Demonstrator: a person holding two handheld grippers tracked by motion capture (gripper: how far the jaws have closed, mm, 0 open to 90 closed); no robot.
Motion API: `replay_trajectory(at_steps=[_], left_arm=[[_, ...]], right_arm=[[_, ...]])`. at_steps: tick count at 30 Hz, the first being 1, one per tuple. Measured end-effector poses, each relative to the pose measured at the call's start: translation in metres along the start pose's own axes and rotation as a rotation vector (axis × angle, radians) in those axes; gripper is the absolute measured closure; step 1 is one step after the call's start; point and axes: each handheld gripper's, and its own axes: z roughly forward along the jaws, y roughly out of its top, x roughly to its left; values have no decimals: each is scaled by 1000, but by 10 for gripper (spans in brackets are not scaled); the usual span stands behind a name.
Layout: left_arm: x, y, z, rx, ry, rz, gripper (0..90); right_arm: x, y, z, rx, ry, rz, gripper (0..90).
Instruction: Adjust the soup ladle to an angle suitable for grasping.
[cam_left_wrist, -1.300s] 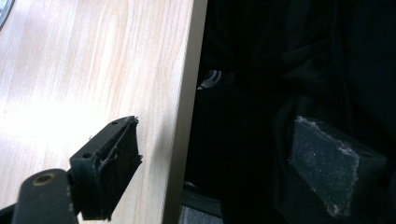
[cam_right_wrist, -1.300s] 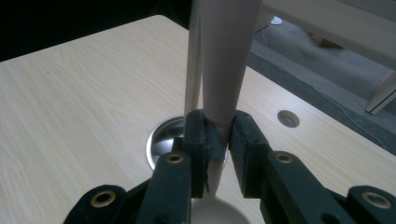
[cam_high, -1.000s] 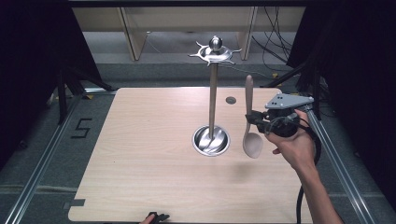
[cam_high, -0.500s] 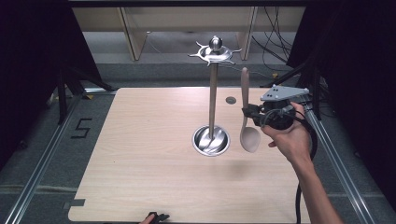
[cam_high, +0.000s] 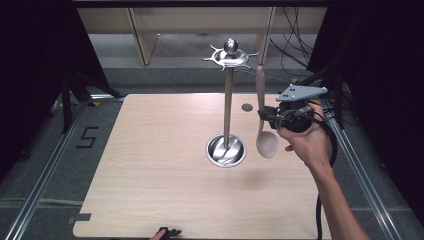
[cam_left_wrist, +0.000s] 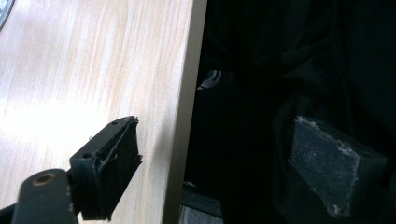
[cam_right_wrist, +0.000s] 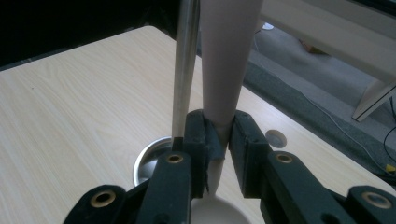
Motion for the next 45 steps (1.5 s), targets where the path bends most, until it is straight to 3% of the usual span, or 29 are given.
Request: replay_trajectory(at_steps=[3,5,7,8,13,18,20,22,24,26,27,33,35,37,45], left_arm=[[0,0,0,0,0,0,150],[0,0,0,0,0,0,150],[0,0,0,0,1,0,150],[0,0,0,-1,1,-1,150],[0,0,0,0,-2,0,150],[0,0,0,-1,-2,-2,150],[0,0,0,-1,-1,-1,150],[0,0,0,-1,1,0,150],[0,0,0,-1,1,-1,150],[0,0,0,-1,1,1,150],[0,0,0,-1,-2,-2,150],[0,0,0,-1,1,1,150],[0,0,0,-1,1,2,150],[0,0,0,0,-2,0,150],[0,0,0,0,-1,2,150]], right_arm=[[1,3,1,13,10,11,777],[1,5,2,8,7,-10,777],[3,6,3,1,-8,-1,777],[1,8,3,5,-9,-22,777],[2,9,4,27,6,-7,777],[2,10,4,31,-3,-8,777],[1,11,6,31,-9,-32,777],[3,12,6,40,-9,-16,777],[2,13,7,36,-12,-43,776],[3,14,7,47,-18,-23,776],[2,14,8,43,-20,-44,776],[1,16,11,46,-27,-57,776],[3,16,12,57,-20,-41,776],[3,16,13,48,-45,-57,776],[4,17,17,59,-48,-58,776]])
